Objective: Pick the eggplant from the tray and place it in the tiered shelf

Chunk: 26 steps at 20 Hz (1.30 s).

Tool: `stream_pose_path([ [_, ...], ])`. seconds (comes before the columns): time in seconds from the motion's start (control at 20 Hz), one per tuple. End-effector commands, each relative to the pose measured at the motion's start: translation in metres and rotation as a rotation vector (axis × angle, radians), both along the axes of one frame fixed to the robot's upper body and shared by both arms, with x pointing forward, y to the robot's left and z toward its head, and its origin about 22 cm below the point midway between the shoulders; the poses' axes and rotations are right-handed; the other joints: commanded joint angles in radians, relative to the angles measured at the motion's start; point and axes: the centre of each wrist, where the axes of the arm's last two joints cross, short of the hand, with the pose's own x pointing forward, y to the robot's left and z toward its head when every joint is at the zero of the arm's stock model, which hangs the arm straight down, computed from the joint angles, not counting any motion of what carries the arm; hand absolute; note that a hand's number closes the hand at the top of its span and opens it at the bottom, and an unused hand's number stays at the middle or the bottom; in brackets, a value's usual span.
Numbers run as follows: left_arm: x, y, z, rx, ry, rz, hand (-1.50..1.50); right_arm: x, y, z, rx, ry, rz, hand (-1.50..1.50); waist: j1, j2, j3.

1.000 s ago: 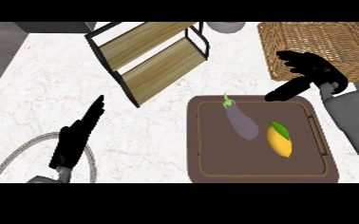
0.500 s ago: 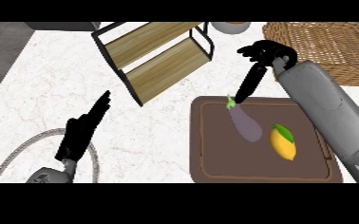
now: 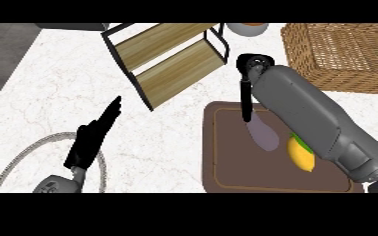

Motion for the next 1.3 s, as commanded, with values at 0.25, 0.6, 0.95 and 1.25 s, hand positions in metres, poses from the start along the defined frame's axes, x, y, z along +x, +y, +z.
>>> stream_pose_path([
  [0.25, 0.011, 0.013, 0.011, -0.007, 0.006, 0.045, 0.00, -0.003, 0.060, -0.040, -0.230, 0.230, 0.010, -1.50, -0.034, -0.005, 0.003],
  [0.6, -0.001, 0.018, -0.001, 0.005, 0.016, 0.047, 0.00, -0.009, 0.077, -0.069, -0.332, 0.271, -0.042, -1.50, -0.048, -0.010, 0.003],
  [0.95, -0.012, 0.014, -0.011, 0.003, 0.023, 0.066, 0.00, -0.009, 0.097, -0.053, -0.415, 0.213, 0.004, -1.50, -0.058, -0.016, 0.003],
  [1.25, -0.013, 0.022, -0.011, 0.001, 0.008, 0.062, 0.00, -0.004, 0.077, -0.068, -0.447, 0.230, 0.004, -1.50, -0.055, -0.012, 0.003],
])
